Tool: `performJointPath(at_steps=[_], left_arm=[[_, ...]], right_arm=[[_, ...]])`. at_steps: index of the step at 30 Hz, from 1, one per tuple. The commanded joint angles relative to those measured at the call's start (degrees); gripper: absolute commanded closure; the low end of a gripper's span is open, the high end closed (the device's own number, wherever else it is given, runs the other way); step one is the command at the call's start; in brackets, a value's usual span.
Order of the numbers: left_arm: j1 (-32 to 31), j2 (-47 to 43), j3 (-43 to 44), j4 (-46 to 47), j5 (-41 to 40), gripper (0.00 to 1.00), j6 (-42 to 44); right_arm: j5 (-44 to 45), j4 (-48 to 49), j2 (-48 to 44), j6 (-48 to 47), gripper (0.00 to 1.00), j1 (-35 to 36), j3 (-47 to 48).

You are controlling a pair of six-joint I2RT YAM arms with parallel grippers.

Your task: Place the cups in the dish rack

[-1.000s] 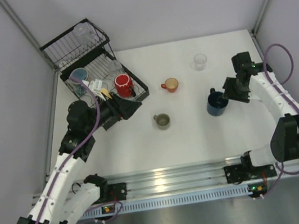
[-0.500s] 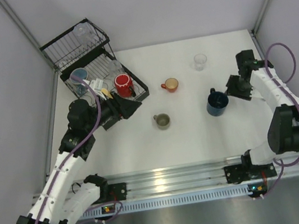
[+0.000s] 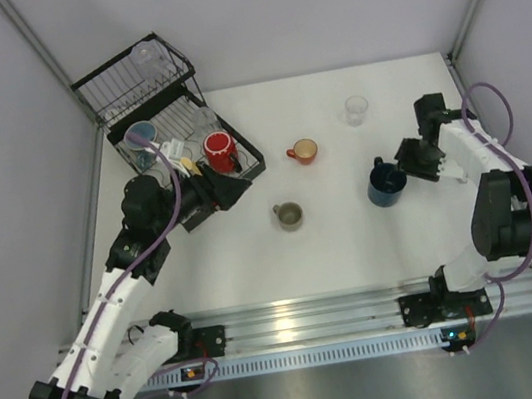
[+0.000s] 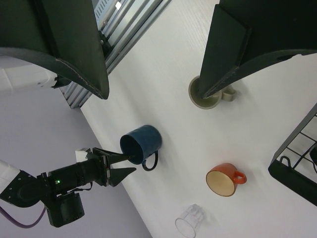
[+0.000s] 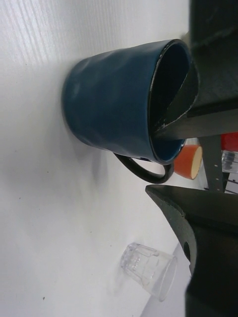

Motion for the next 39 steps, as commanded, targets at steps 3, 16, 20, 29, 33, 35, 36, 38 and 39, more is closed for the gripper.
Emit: performJointPath(at_steps=[3, 16, 20, 29, 33, 35, 36, 38, 39], left_arm=[[-0.02, 0.84, 2.8, 1.14, -0.82, 0.22, 1.67], [-0.02, 0.93, 3.24, 2.29, -2.4, 0.23, 0.0], [-0.02, 1.54, 3.59, 2.38, -1.44, 0.24, -0.79], [-0.02, 2.6, 5.35, 2.38, -0.03, 0.24, -1.76], [-0.02, 1.98, 6.05, 2.38, -0.29, 0.24, -2.2], [-0.02, 1.81, 5.88, 2.38, -0.81, 0.24, -2.55], [-0.02, 2.07, 5.88, 2.38, -0.99, 0.24, -2.9], [-0.02, 2.68, 5.96, 2.38, -0.73, 0.26, -2.9], [-0.02, 3.73, 6.14, 2.38, -0.12, 0.26, -3.08]], right_arm=[[-0.52, 2.77, 2.04, 17.49, 0.6, -0.11, -0.86], [5.72, 9.18, 3.27, -2.18, 1.0, -0.02, 3.36], [6.95, 20.33, -0.58, -14.81, 1.0, 0.42, -2.77], [5.64, 27.05, -4.91, -36.12, 1.0, 0.51, -7.97], [1.95, 29.29, -4.82, -41.3, 1.0, -0.02, -8.76], [-1.64, 32.2, -5.43, -44.46, 1.0, -0.02, -10.61], [-2.88, 36.31, -5.95, -45.35, 1.0, -0.02, -11.48], [-5.61, 41.68, -8.14, -47.2, 1.0, -0.02, -15.7], [-6.4, 46.67, -9.2, -47.72, 1.0, -0.02, -17.36]])
